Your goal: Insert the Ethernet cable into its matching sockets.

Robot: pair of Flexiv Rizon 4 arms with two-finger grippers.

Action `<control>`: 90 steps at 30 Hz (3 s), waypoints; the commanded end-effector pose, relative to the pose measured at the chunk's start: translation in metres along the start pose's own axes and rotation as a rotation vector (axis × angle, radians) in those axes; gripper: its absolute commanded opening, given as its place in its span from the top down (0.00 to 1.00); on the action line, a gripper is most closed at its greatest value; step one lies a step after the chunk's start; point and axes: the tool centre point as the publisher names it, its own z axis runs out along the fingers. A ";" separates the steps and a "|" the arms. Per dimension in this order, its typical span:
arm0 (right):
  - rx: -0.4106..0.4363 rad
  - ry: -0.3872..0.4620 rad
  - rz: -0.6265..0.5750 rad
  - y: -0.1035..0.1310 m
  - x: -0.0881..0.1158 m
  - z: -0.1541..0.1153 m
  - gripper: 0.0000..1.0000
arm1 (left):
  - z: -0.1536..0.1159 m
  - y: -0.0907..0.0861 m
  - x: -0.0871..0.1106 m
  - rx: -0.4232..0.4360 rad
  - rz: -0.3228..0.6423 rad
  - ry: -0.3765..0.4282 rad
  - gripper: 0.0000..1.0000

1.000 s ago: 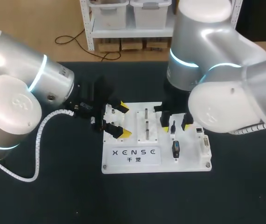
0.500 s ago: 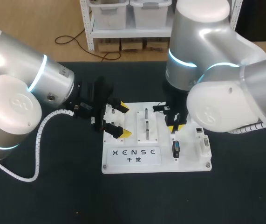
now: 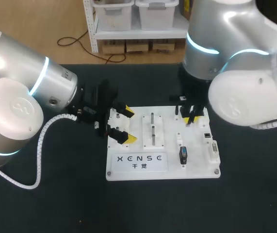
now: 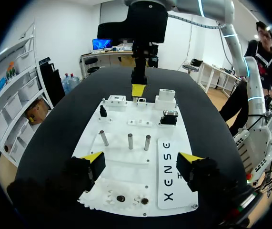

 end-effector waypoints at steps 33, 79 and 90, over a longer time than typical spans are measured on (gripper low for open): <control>0.031 0.027 0.044 -0.054 0.022 0.021 1.00 | 0.001 0.000 0.000 -0.002 -0.001 0.003 0.00; 0.028 0.061 0.051 -0.056 0.019 0.027 1.00 | 0.001 0.000 0.000 -0.002 -0.001 0.003 0.00; 0.016 0.078 0.063 -0.052 0.020 0.027 1.00 | 0.001 0.000 0.000 -0.002 -0.001 0.003 0.00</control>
